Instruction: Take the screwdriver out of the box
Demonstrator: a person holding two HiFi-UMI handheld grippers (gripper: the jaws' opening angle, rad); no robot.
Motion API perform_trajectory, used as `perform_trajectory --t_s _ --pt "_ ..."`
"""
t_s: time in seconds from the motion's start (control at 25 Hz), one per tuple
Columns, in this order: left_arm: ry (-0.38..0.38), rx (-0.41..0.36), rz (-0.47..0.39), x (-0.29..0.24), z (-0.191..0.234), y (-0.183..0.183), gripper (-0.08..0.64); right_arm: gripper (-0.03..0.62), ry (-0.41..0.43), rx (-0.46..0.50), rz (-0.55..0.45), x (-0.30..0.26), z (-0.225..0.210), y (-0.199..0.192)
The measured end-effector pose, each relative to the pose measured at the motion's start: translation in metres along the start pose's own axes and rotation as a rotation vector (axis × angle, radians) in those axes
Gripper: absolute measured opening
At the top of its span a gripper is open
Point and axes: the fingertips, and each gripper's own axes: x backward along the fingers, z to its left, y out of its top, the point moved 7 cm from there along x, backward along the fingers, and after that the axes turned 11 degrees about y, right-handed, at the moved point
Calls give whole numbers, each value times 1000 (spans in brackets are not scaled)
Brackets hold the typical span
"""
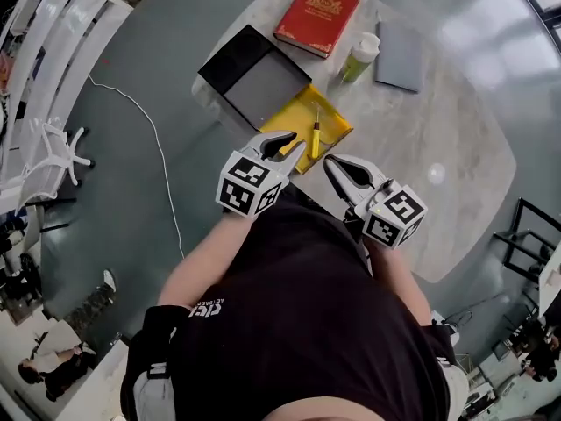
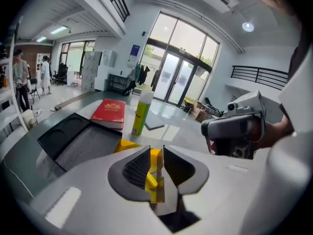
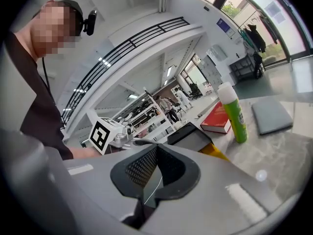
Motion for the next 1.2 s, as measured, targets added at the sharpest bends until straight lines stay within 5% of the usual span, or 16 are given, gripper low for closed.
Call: perform_trajectory --t_s 0.36,1.2 --pt "-59 -76 234 -59 0 -49 120 14 0 -52 26 -9 -1 -12" --pt "5 -306 469 -146 -7 -76 156 14 -80 -134 -31 31 -3 -42"
